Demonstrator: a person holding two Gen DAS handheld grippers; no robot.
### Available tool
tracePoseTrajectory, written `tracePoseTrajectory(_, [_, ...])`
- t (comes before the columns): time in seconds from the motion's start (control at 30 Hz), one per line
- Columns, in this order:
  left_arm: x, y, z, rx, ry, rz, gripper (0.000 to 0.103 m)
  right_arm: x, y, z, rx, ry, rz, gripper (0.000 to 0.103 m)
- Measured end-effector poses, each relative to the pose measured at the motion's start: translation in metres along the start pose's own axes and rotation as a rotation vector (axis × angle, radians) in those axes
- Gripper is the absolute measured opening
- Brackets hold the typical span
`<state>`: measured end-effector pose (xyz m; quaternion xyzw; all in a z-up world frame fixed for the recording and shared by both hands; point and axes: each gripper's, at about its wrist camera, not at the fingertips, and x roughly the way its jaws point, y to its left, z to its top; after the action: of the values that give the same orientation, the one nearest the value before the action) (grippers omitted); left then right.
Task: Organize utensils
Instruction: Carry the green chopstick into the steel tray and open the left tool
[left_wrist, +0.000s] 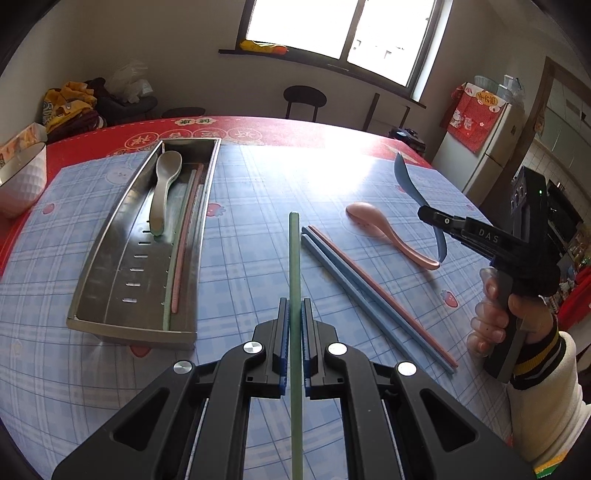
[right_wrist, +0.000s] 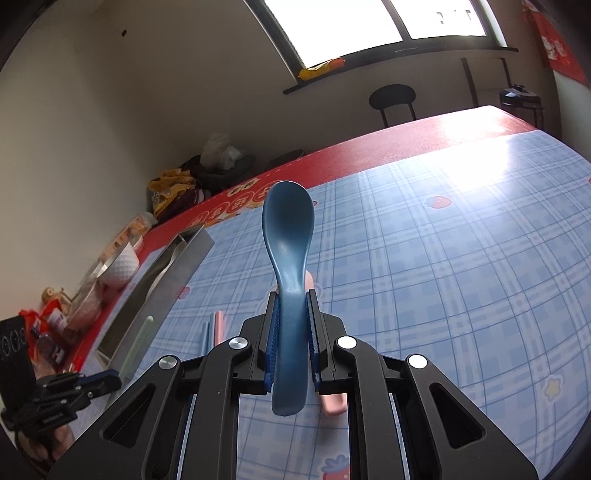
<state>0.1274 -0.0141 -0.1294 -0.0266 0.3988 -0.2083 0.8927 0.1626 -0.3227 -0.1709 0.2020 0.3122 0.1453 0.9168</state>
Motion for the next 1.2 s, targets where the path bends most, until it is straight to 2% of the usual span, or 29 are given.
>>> tracePoseTrajectory(0.2, [-0.013, 0.022, 0.025, -0.038, -0.04, 0.034, 0.006, -0.003, -0.003, -0.001, -0.002, -0.002, 0.005, 0.014])
tracePoseTrajectory(0.33, [-0.011, 0.043, 0.054, -0.068, -0.051, 0.057, 0.006, -0.003, -0.004, -0.001, 0.002, -0.003, 0.007, 0.014])
tracePoseTrajectory(0.5, [0.013, 0.066, 0.094, -0.097, -0.008, 0.067, 0.006, -0.002, -0.004, -0.001, 0.008, -0.003, 0.008, 0.014])
tracePoseTrajectory(0.63, [0.042, 0.078, 0.113, -0.115, 0.043, 0.101, 0.006, -0.002, -0.004, -0.001, 0.008, -0.002, 0.008, 0.014])
tracePoseTrajectory(0.93, [0.091, 0.098, 0.12, -0.152, 0.159, 0.143, 0.006, -0.002, -0.003, -0.001, -0.003, -0.003, 0.008, 0.014])
tracePoseTrajectory(1.07, [0.097, 0.101, 0.122, -0.15, 0.173, 0.163, 0.006, -0.001, -0.003, 0.0, -0.002, -0.002, 0.01, 0.014])
tracePoseTrajectory(1.2, [0.092, 0.099, 0.125, -0.146, 0.153, 0.142, 0.007, -0.002, -0.004, 0.0, 0.002, -0.004, 0.013, 0.014])
